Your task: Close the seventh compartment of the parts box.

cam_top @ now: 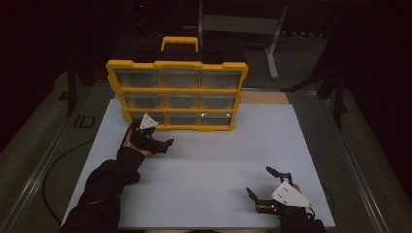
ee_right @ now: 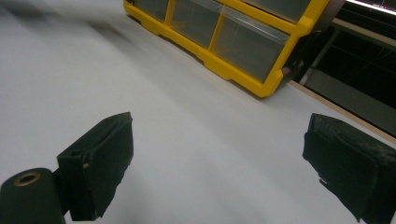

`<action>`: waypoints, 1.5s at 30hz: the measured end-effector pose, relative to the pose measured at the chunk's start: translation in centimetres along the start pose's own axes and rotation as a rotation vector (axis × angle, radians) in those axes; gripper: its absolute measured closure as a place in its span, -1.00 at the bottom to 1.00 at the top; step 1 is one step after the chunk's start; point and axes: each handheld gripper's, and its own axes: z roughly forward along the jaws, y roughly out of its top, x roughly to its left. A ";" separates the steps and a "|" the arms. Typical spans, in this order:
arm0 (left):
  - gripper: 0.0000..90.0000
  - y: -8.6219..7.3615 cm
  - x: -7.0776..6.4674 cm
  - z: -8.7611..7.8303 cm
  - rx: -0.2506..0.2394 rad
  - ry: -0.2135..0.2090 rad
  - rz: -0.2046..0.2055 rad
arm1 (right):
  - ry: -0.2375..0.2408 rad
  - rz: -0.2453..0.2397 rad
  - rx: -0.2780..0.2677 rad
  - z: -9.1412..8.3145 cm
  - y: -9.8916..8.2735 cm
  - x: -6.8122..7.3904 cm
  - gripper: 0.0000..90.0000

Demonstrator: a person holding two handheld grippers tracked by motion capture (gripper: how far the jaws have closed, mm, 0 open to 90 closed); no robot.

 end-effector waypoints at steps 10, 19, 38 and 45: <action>-1.00 0.5 -0.8 -0.7 -0.049 -0.100 0.030 | 0.003 0.003 0.004 0.1 0.0 0.0 -0.81; -1.00 1.0 -1.4 -1.5 -0.080 -0.162 0.052 | 0.005 0.002 0.002 0.1 0.0 0.0 -0.81; -1.00 0.8 -2.0 -3.9 -0.092 -0.177 0.103 | 0.008 0.001 0.003 0.2 0.0 0.1 -0.81; -1.00 0.4 -2.1 -4.7 -0.096 -0.170 0.115 | 0.009 0.000 0.004 0.1 0.0 0.1 -0.81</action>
